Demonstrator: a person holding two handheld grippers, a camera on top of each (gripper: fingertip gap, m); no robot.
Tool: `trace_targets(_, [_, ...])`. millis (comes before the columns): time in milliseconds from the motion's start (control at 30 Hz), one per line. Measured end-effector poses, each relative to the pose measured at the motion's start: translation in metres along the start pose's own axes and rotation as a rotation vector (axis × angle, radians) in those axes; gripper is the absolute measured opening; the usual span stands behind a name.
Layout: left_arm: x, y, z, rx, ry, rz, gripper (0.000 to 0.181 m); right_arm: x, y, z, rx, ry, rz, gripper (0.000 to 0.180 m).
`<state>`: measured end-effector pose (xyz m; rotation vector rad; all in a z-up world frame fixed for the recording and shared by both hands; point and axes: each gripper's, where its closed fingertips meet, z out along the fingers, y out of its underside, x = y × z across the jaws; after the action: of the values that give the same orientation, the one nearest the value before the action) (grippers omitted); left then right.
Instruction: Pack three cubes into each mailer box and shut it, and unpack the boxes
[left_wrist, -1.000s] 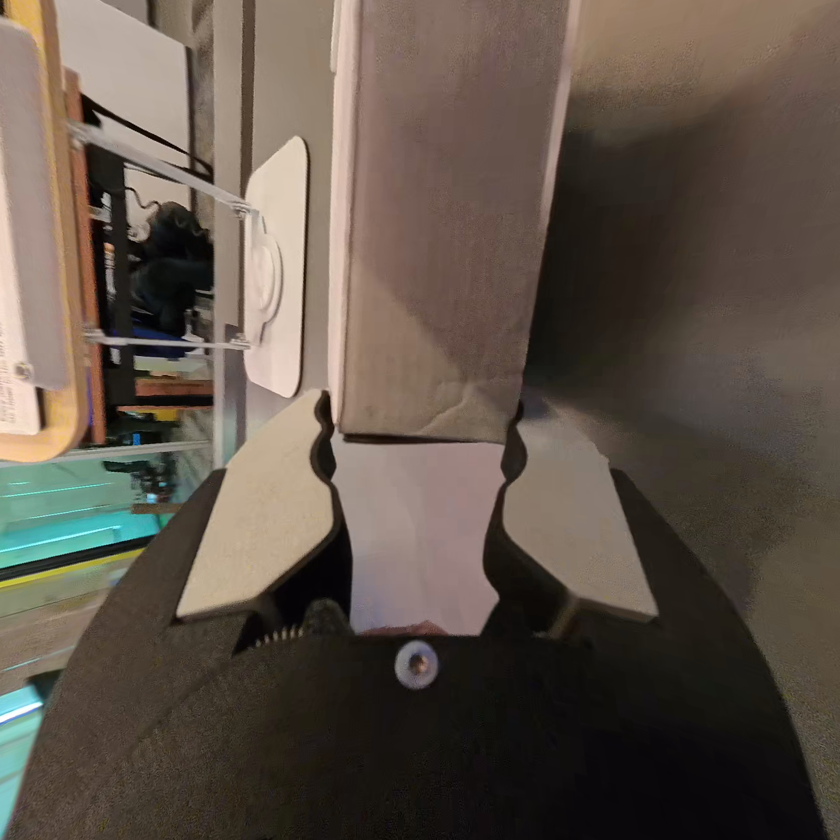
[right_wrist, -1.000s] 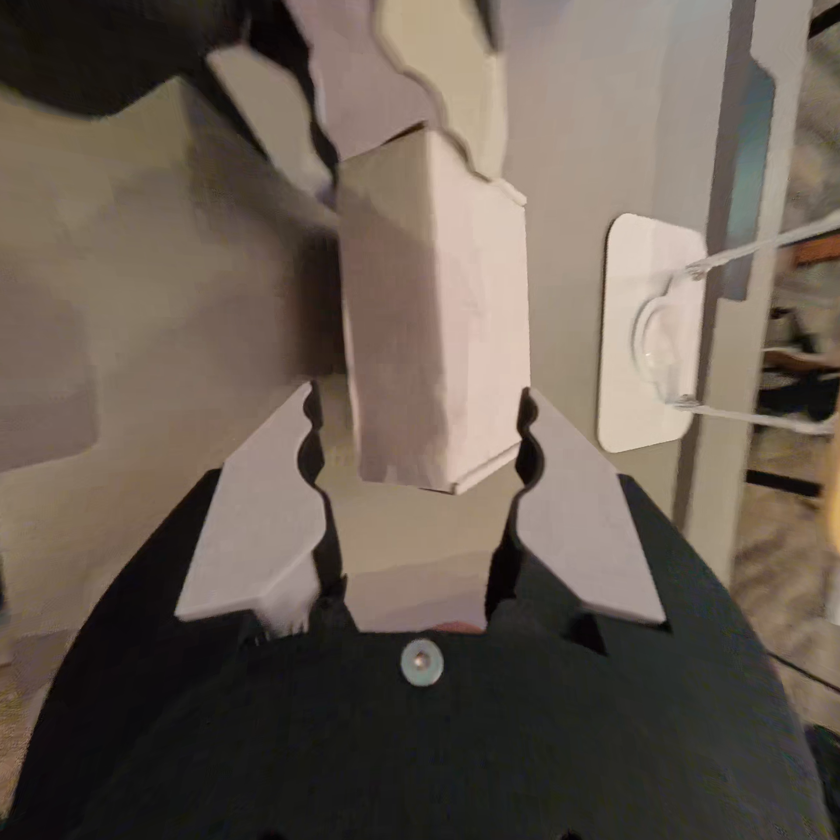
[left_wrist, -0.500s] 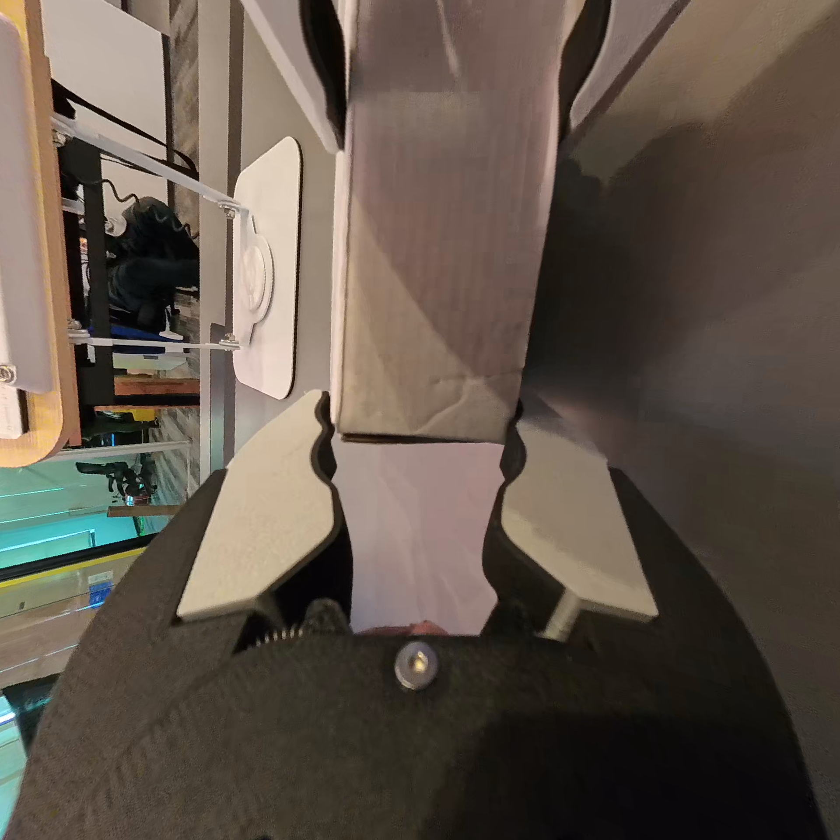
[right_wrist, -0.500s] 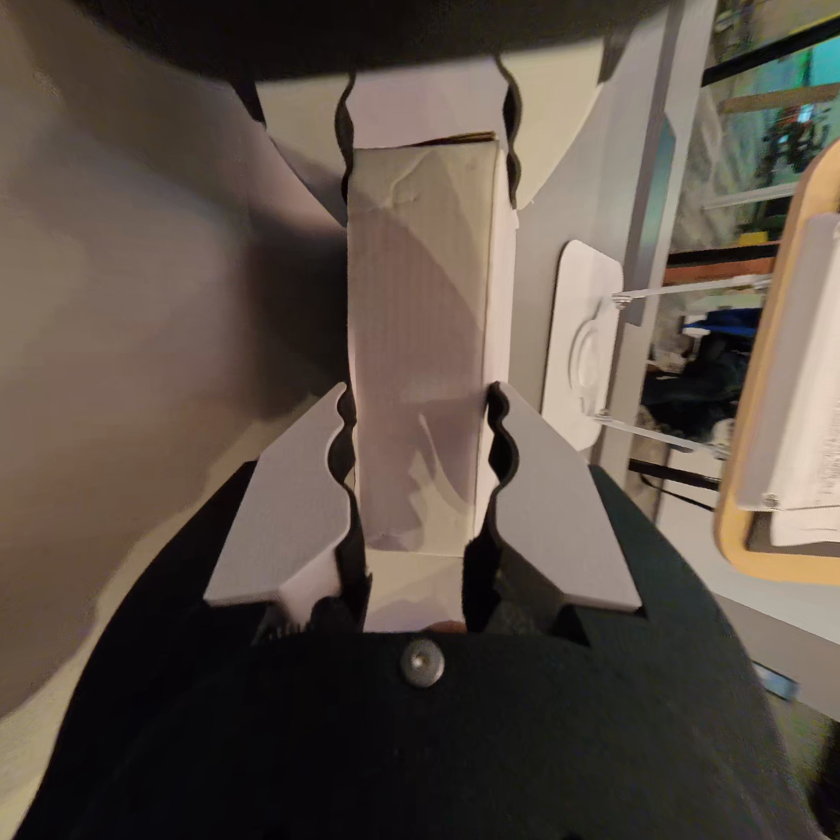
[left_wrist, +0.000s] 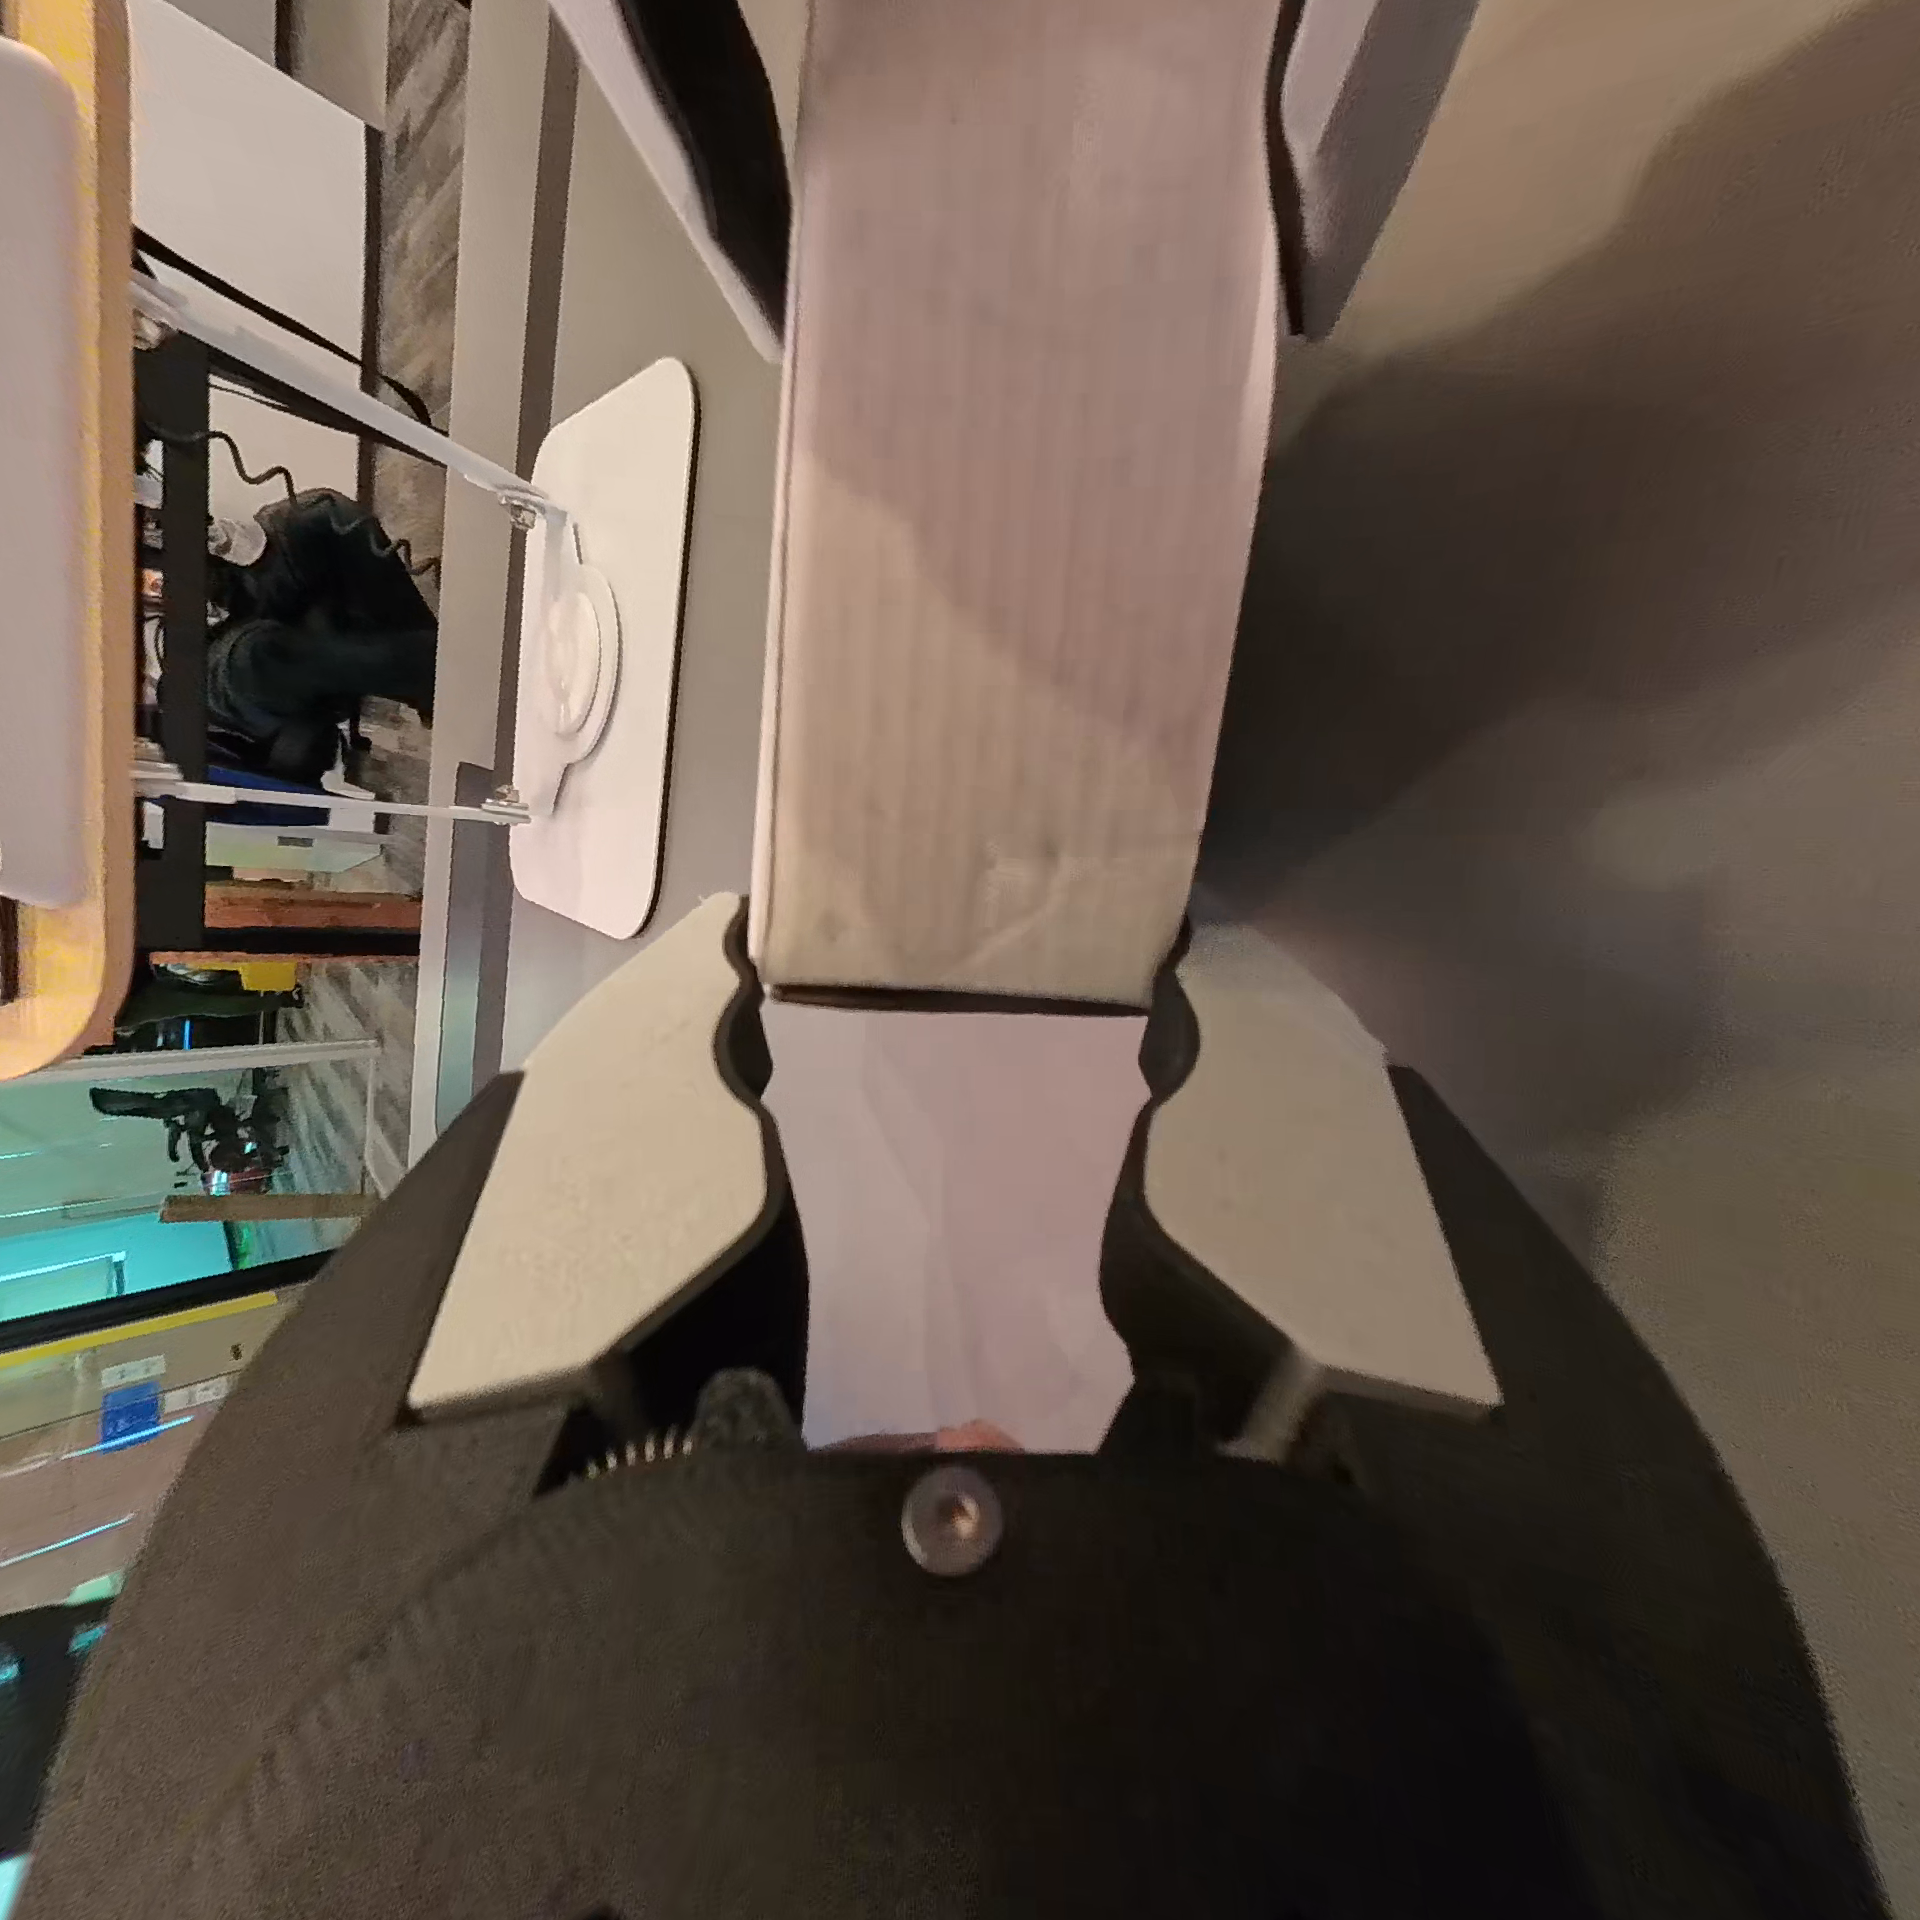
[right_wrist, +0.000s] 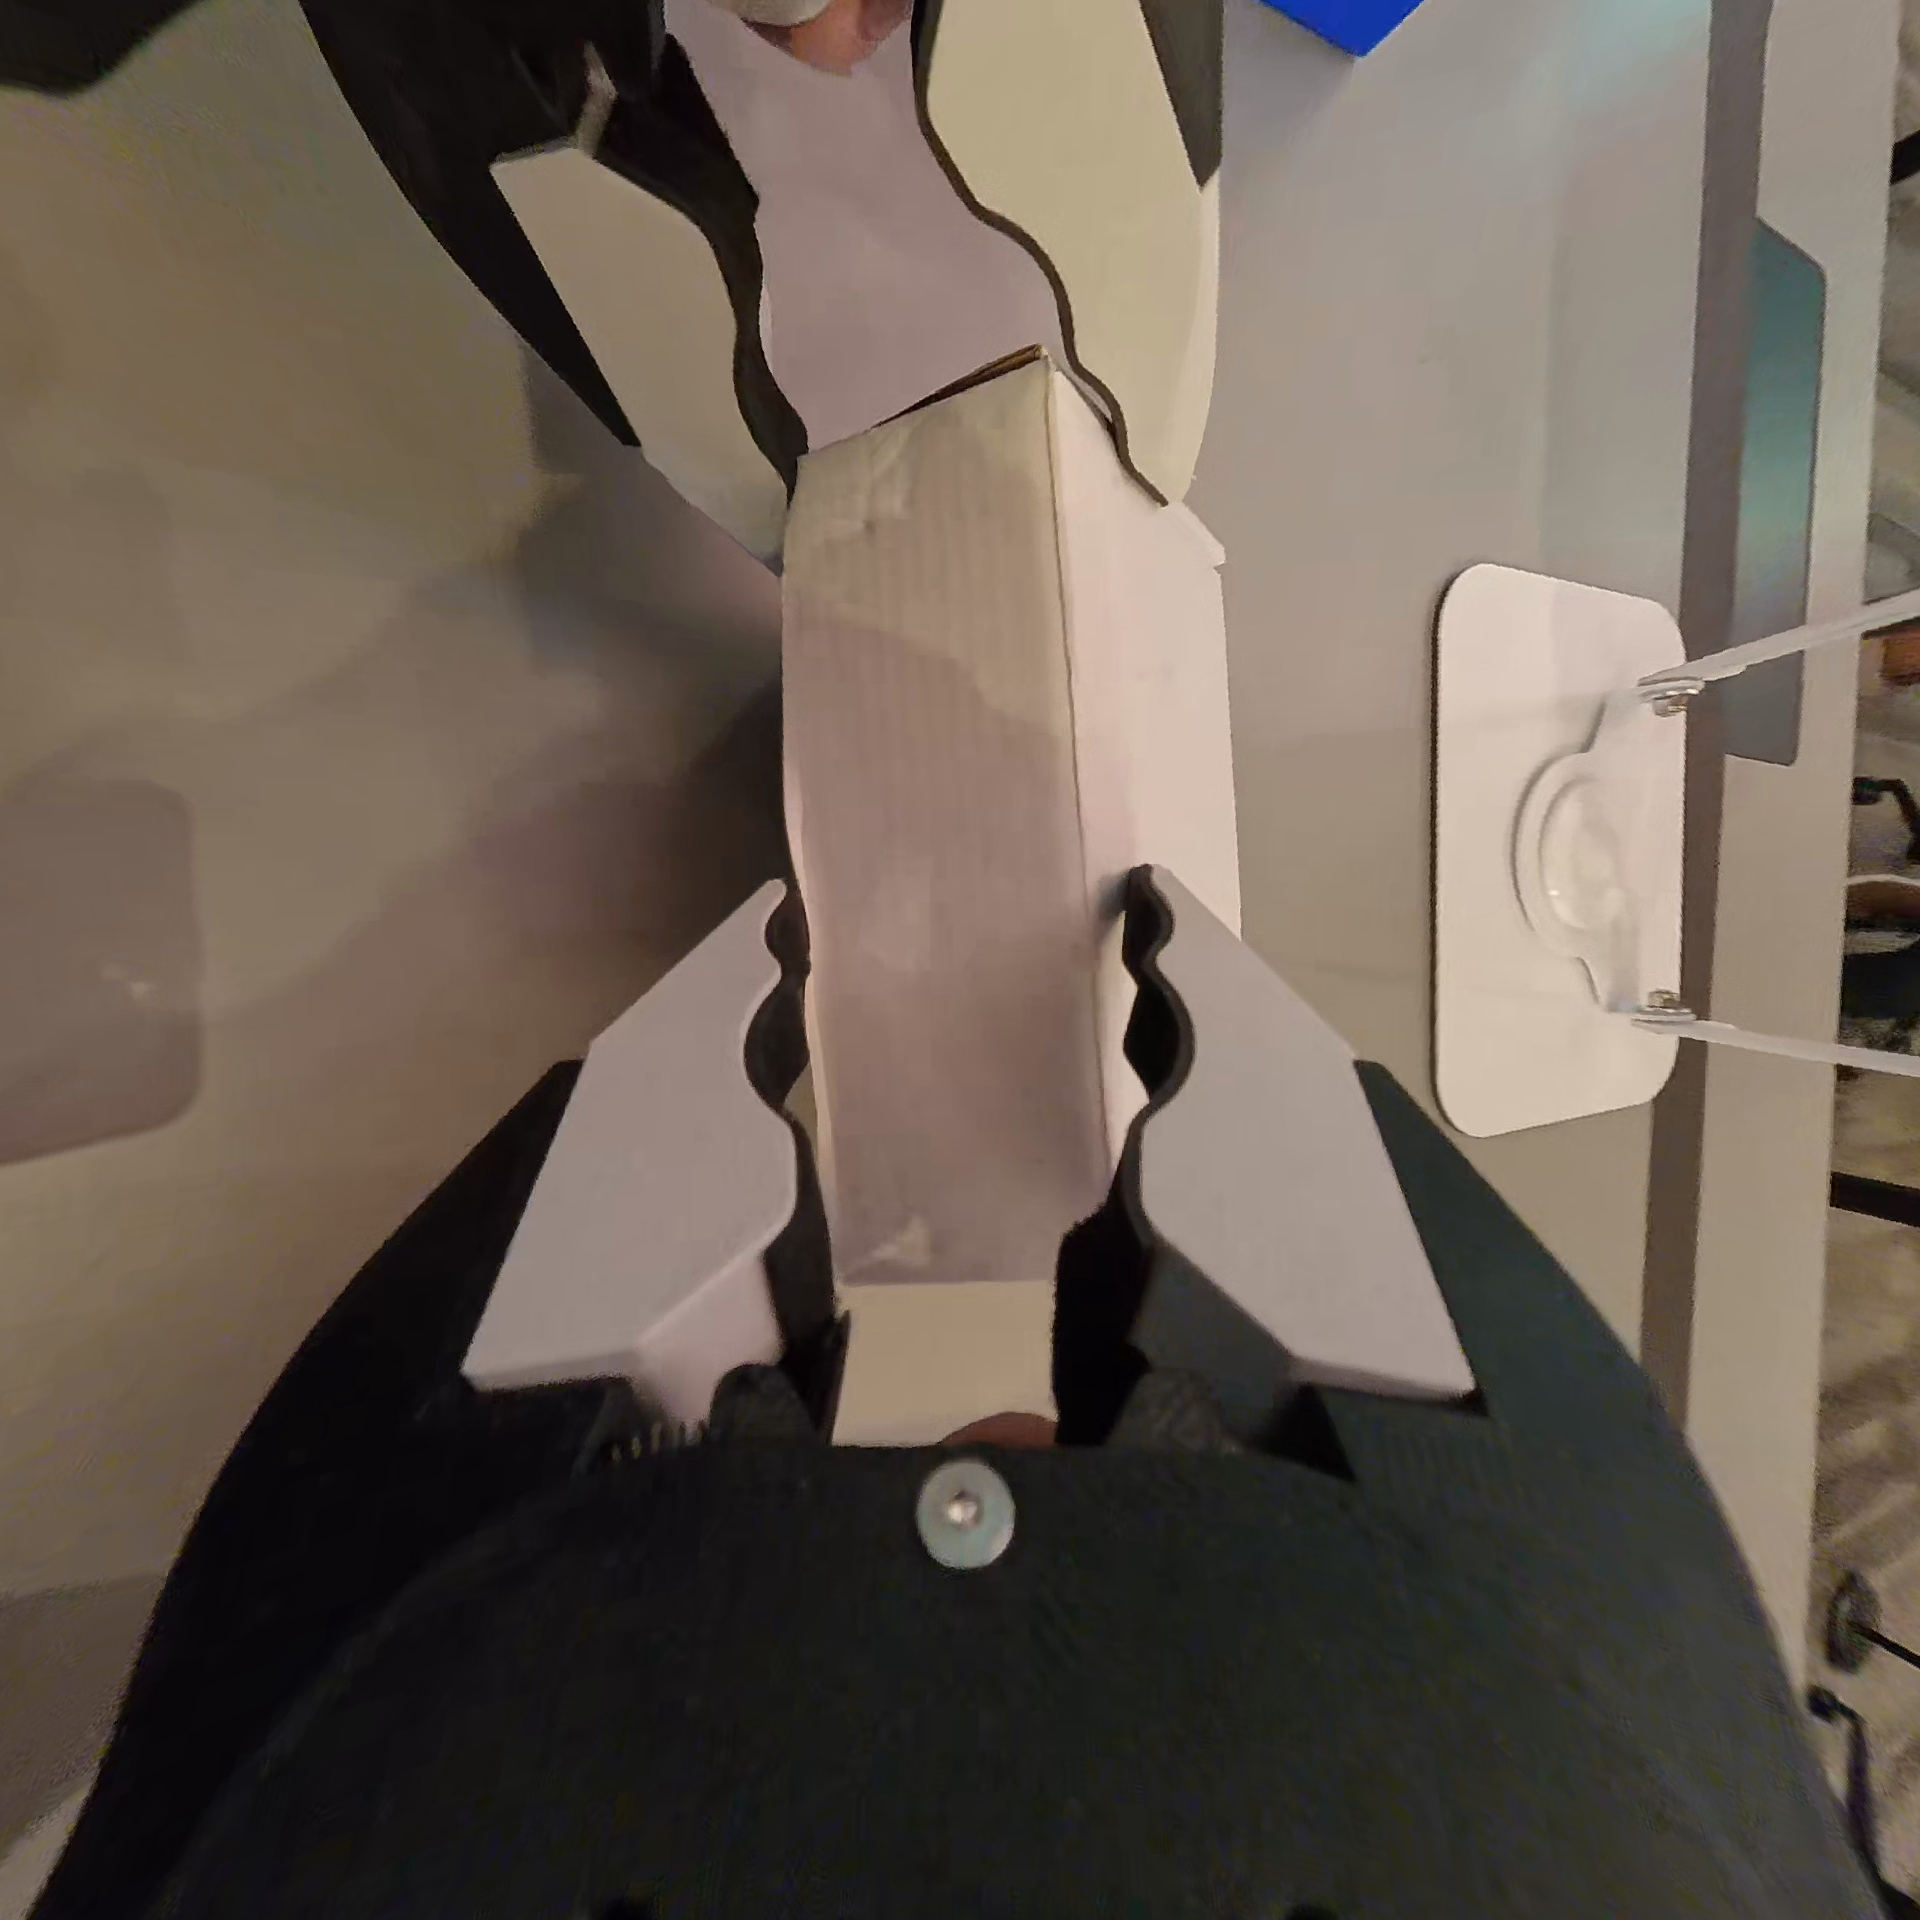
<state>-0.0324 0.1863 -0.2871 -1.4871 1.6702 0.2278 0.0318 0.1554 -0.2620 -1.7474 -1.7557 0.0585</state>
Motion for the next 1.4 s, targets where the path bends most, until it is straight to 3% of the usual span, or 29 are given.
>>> trace_targets(367, [-0.004, -0.005, -0.001, 0.044, 0.058, -0.052, 0.069, 0.005, -0.002, -0.003, 0.07, -0.077, 0.078, 0.06])
trace_targets(500, [-0.005, -0.005, -0.001, 0.046, 0.096, -0.069, 0.069, 0.011, -0.001, 0.0, -0.023, 0.091, -0.075, 0.059])
trace_targets(567, [-0.005, -0.009, -0.002, 0.061, 0.134, -0.124, 0.069, 0.013, -0.006, 0.002, -0.072, 0.205, -0.201, 0.067])
trace_targets(667, [-0.005, -0.009, -0.002, 0.06, 0.141, -0.117, 0.069, 0.015, -0.008, 0.003, -0.129, 0.274, -0.261, 0.057])
trace_targets(1267, [-0.002, -0.009, -0.001, 0.058, 0.08, -0.041, 0.069, 0.002, -0.024, -0.018, 0.165, -0.289, 0.275, 0.057])
trace_targets(1333, [-0.001, -0.01, -0.001, 0.058, 0.066, -0.019, 0.069, 0.004, -0.038, -0.037, 0.281, -0.404, 0.373, 0.04])
trace_targets(1400, [0.003, -0.013, -0.001, 0.071, 0.041, 0.015, 0.069, 0.016, -0.036, -0.044, 0.287, -0.417, 0.415, 0.022])
